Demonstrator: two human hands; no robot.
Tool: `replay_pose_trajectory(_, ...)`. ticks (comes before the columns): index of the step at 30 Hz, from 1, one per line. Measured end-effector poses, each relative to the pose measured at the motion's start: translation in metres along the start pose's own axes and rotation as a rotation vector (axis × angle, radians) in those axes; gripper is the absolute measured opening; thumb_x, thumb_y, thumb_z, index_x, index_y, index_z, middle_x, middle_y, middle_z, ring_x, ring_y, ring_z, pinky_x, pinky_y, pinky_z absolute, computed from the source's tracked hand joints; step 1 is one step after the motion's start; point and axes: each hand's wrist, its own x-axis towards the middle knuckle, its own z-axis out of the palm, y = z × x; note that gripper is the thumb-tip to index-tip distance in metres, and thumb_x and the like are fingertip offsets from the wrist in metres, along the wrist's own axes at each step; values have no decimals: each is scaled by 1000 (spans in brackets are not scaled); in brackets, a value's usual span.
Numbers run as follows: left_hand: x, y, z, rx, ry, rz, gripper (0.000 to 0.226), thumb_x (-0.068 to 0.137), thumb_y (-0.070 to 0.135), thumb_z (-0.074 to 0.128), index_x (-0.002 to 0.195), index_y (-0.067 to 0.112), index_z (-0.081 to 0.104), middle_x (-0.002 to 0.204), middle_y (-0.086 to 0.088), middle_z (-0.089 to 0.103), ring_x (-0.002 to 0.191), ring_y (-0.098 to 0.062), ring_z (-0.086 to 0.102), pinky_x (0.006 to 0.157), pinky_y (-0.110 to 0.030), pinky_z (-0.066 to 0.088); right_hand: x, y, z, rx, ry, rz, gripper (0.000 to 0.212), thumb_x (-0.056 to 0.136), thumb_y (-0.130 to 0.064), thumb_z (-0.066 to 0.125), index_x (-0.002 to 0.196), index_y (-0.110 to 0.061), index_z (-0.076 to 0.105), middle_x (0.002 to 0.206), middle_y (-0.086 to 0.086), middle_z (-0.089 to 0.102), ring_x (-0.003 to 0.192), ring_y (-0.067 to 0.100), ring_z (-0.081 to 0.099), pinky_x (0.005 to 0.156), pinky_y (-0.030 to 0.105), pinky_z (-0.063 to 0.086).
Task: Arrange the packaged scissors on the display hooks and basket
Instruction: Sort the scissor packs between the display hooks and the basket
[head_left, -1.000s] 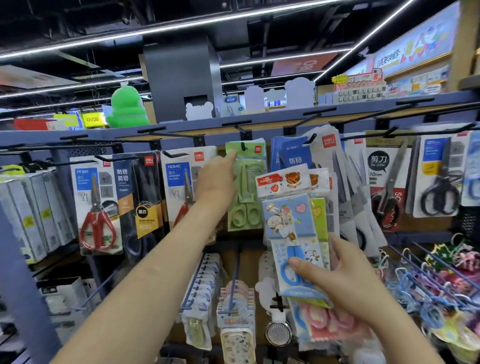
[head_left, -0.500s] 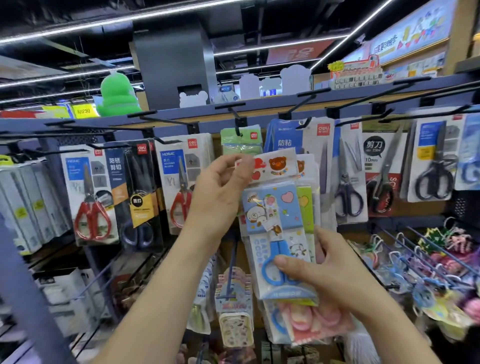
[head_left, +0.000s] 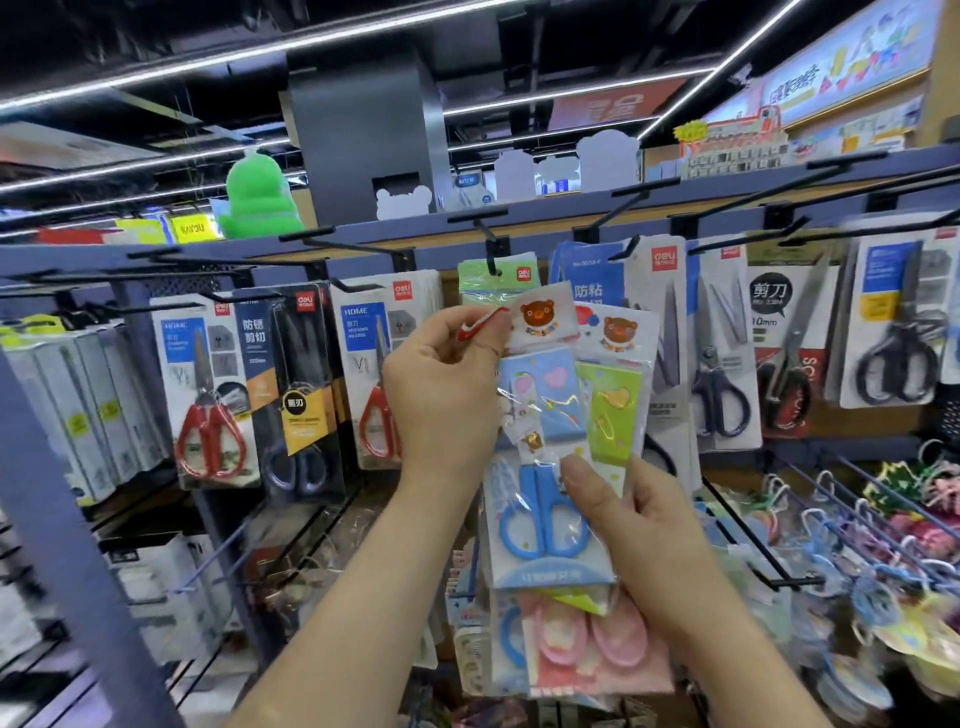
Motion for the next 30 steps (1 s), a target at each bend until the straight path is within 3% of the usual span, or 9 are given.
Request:
replay_pose_trajectory(4,19,8,4,-66,-49,-76,9,88,15,71,82,21,68,77,7,73,78,-10,71,65,-26,57,11,-4,2,-14,47,-77,28,79,-36,62,94,-15,75,93,3,78,86,15,74,68,24,57)
replay_pose_trajectory(7,33,13,7,-81,-71,-124,6,90,15,69,84,17,67,79,5,74,78,-12,74,60,-24,56,20,-9,3,-45,60,-120,29,81,-37,60,94,-15,74,90,-3,78,84,8,73,68,20,55)
replay_pose_trajectory(10,42,13,7,-52,-79,-110,9,89,13,70,80,14,67,72,5,73,70,-11,72,56,-21,54,26,-8,3,-69,66,-109,32,80,-40,63,100,-16,73,96,-3,78,93,15,74,78,32,59)
replay_pose_trajectory(14,47,6,3,-56,-57,-122,9,90,14,69,82,17,70,76,4,74,74,-15,73,60,-27,58,31,-5,2,-85,43,-105,30,84,-36,62,99,-14,74,95,-2,78,91,15,75,73,25,59)
replay_pose_trajectory(19,56,5,2,-52,-106,-219,6,90,16,68,92,11,71,76,1,74,68,-13,72,56,-25,56,36,-1,1,-145,71,-104,33,84,-41,62,96,-13,74,91,-2,78,89,15,75,78,33,59)
replay_pose_trajectory(25,64,10,0,4,-184,-135,8,90,19,69,83,16,72,75,3,75,71,-15,73,60,-28,57,38,-1,0,-113,61,-102,36,81,-40,62,98,-10,74,92,3,78,90,20,74,73,30,60)
replay_pose_trajectory(28,67,10,2,7,-199,-191,12,91,21,68,83,14,72,77,-1,76,69,-18,73,60,-30,59,38,0,0,-112,73,-93,42,82,-47,62,97,-9,73,95,11,77,95,29,72,79,41,59)
replay_pose_trajectory(30,68,8,1,-8,-204,-262,15,93,23,66,83,14,71,76,-2,75,68,-18,73,59,-31,59,40,1,2,-135,96,-90,66,82,-65,62,97,-2,69,102,29,68,101,45,64,84,57,56)
